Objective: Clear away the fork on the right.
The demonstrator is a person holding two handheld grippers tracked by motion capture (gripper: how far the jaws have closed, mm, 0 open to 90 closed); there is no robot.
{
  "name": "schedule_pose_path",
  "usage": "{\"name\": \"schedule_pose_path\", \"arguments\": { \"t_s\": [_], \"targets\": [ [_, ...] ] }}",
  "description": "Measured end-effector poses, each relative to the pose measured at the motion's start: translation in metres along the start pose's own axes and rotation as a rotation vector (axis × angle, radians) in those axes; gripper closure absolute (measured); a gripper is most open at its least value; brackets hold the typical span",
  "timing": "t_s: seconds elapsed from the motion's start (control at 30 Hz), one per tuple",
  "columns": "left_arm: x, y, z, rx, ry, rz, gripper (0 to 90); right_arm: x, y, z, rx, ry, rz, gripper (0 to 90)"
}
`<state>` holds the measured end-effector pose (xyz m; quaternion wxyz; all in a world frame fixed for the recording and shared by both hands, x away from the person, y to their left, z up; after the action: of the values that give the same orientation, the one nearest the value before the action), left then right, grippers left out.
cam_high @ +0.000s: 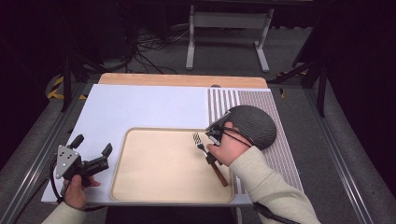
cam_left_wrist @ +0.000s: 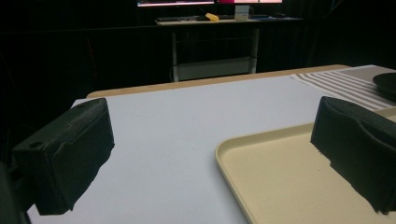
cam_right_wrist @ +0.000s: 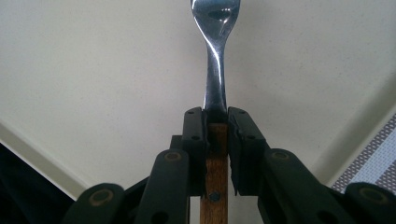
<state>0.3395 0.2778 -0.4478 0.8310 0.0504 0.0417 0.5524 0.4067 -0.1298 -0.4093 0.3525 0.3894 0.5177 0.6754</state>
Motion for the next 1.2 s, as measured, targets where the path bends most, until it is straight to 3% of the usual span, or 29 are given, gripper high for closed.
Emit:
{"name": "schedule_pose_path", "arguments": {
  "t_s": [1.2],
  "targets": [
    [0.000, 0.000, 0.000, -0.001, -0.002, -0.003, 0.0, -0.001, -0.019, -0.001, 0.082, -0.054, 0.003, 77.4]
  ]
}}
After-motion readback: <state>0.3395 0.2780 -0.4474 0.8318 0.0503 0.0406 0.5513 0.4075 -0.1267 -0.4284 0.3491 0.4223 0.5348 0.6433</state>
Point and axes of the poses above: each handheld gripper's, and its own axes: y roughly backward along the jaws, z roughly out of its top, x roughly to its left, the point moved 2 cm from there along -y, roughly forward along the jaws, and after that the axes turned 4 degrees about -z, right-handed, at the moved point
